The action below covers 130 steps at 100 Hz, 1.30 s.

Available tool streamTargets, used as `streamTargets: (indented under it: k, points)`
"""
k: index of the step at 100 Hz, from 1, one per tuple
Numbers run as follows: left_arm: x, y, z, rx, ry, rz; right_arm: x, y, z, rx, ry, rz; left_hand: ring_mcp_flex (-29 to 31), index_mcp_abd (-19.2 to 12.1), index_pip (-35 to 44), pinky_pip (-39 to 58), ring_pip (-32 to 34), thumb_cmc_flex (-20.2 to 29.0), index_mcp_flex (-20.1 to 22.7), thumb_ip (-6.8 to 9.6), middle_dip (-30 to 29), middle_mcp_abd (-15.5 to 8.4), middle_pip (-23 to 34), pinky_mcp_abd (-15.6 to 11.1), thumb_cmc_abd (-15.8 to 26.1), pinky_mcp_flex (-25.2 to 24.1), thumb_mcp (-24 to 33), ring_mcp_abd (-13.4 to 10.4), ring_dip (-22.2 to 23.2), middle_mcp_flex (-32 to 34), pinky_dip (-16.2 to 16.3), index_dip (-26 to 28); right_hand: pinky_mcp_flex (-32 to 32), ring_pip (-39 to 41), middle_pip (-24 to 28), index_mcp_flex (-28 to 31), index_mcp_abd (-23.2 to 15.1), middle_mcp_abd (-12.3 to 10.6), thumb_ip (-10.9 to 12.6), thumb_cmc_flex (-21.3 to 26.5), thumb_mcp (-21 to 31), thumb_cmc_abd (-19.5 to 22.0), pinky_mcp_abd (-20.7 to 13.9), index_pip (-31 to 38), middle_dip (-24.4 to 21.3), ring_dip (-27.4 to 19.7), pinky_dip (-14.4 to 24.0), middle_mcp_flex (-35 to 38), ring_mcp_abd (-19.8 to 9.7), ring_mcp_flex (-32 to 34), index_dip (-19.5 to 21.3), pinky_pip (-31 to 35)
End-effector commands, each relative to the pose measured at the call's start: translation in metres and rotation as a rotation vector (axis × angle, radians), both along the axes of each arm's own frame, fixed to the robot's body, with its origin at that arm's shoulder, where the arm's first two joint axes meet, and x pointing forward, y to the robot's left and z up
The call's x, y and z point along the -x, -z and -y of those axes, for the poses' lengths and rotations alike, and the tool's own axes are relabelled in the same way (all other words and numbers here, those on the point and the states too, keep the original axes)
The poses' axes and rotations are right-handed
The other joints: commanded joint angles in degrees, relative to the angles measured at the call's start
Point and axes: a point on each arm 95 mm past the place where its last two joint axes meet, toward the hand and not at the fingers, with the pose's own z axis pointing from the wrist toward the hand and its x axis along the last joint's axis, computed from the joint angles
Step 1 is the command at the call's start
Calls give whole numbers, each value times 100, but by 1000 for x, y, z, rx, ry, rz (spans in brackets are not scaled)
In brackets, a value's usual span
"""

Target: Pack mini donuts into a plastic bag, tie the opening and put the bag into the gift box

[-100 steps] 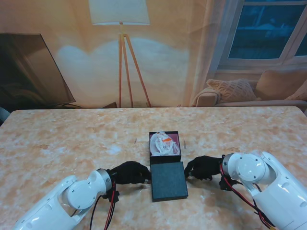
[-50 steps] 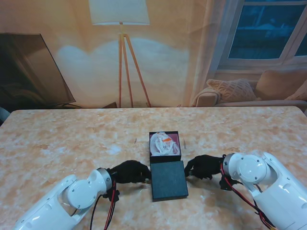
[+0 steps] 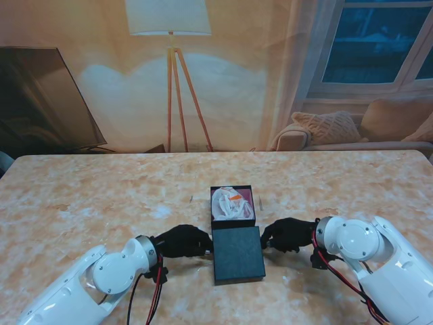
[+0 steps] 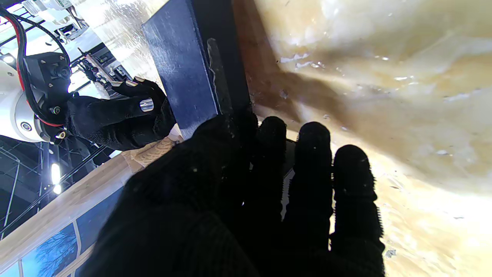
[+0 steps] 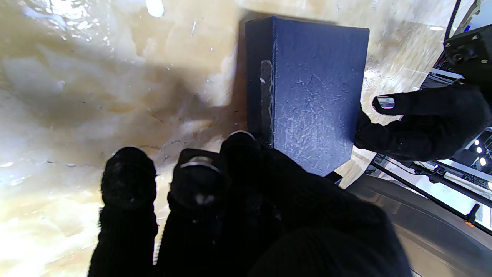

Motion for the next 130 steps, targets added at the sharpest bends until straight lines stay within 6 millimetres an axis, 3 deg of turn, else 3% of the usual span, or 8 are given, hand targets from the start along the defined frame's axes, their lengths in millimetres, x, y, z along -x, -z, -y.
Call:
streamTargets:
  k: [1,130]
  points:
    - [5,-5,7,13,28,1,6,1,-10,-16,-29,-7,90,-501,-254,19,-64,158,-71,-195,-37,-149,67,63,-104,36,-1,26,-79,124,-107,-143,92,32,52,-39,-647,-92,-107,41,210,-192,11,-199,-4,140,-64,233,-122,188,-238,83]
    - [2,-32,4,-1,66,38,6,-16,-11,-52,-47,52,94,-513,-264,12,-105,141,-74,-196,-103,-159,77,59,-100,47,-28,24,-127,103,-136,-160,147,48,67,-6,-654,-124,-126,-20,333,-245,5,-101,-11,125,-91,281,-144,236,-290,122]
